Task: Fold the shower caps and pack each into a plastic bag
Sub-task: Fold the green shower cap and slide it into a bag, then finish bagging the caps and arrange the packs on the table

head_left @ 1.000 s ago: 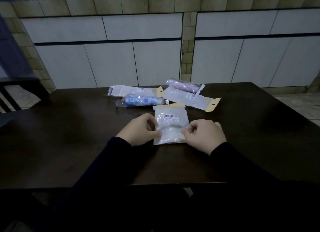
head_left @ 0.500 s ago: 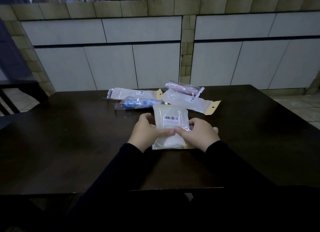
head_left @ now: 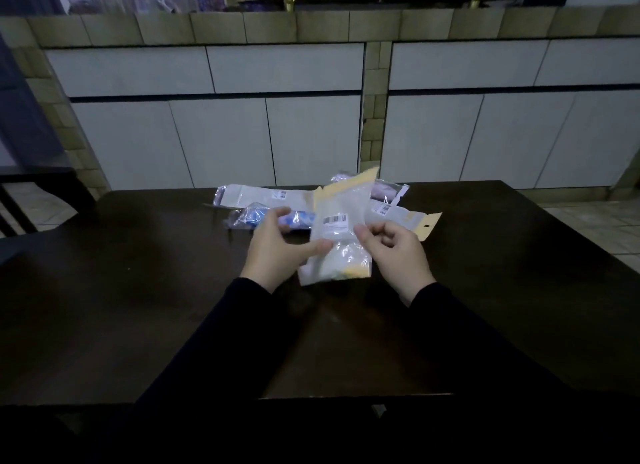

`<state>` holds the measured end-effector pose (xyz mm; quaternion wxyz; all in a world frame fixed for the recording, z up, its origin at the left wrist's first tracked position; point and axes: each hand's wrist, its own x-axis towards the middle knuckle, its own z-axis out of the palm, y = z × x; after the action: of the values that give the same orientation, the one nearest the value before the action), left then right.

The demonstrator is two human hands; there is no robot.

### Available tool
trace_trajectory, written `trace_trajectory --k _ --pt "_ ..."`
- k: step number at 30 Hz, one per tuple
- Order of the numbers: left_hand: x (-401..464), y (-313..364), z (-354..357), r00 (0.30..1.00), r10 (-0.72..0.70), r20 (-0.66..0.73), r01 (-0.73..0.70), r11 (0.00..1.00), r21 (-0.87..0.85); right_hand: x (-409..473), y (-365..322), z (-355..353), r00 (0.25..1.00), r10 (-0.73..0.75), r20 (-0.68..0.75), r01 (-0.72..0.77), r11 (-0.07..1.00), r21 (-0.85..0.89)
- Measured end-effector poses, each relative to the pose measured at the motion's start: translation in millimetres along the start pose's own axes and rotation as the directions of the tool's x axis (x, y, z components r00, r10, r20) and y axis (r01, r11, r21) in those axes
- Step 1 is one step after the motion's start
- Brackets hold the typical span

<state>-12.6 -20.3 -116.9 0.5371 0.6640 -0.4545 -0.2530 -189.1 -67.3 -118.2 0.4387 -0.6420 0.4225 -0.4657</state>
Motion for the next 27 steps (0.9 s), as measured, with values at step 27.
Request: trace_trajectory --k 27 --pt "48 -16 11 0.989 0.148 -0.011 -0.148 0.983 -0.107 43 7 2 0.979 0.153 0.134 -0.164 0.984 0.075"
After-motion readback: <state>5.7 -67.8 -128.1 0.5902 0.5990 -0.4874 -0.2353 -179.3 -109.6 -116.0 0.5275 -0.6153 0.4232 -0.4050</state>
